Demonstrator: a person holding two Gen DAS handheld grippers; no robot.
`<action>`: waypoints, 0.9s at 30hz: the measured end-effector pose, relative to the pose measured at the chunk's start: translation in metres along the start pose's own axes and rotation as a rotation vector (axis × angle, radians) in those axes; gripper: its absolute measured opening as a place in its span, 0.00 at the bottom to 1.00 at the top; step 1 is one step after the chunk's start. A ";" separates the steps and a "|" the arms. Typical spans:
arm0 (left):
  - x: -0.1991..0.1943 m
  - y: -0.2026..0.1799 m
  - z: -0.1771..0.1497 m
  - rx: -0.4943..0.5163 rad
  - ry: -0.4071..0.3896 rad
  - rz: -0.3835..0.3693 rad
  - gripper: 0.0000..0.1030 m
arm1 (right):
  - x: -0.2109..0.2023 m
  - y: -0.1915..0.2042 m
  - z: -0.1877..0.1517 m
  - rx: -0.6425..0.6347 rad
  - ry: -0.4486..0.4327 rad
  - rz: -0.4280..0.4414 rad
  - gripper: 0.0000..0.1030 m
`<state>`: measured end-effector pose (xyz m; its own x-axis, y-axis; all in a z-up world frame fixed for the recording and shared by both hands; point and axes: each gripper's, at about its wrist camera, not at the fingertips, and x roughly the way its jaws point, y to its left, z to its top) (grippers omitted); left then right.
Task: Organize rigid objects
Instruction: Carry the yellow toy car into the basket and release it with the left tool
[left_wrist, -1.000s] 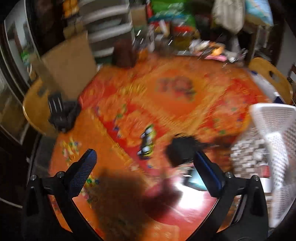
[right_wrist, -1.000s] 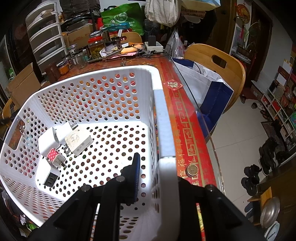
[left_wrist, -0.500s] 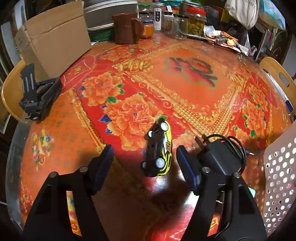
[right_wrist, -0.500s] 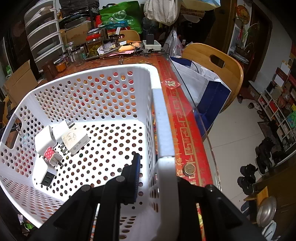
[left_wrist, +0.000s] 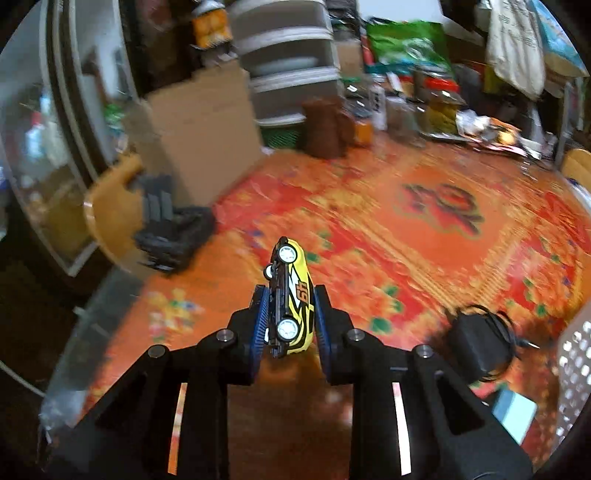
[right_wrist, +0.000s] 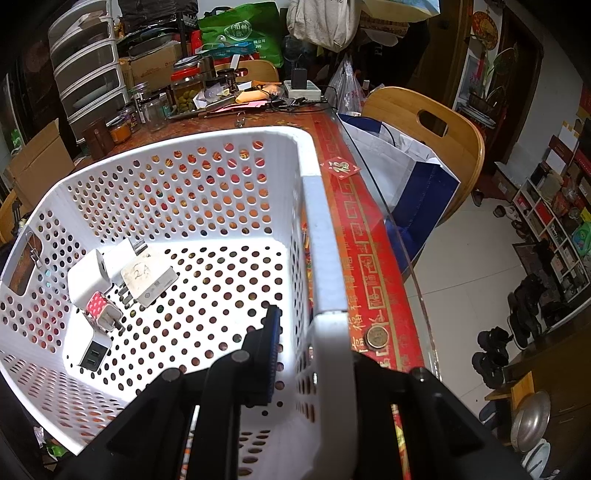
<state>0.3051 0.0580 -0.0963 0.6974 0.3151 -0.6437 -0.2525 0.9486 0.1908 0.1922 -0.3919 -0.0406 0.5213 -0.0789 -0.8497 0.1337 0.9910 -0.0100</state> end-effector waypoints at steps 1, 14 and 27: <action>0.000 0.002 0.000 -0.003 0.000 0.008 0.21 | 0.000 0.000 0.000 0.000 0.001 -0.002 0.16; -0.064 -0.011 0.011 0.021 -0.081 -0.016 0.22 | 0.000 -0.001 0.000 -0.009 0.000 0.007 0.16; -0.167 -0.056 0.024 0.118 -0.213 -0.049 0.22 | -0.002 0.001 -0.002 -0.019 -0.020 0.024 0.16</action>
<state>0.2187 -0.0473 0.0185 0.8356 0.2563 -0.4859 -0.1440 0.9558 0.2565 0.1898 -0.3910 -0.0403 0.5408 -0.0570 -0.8392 0.1046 0.9945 -0.0001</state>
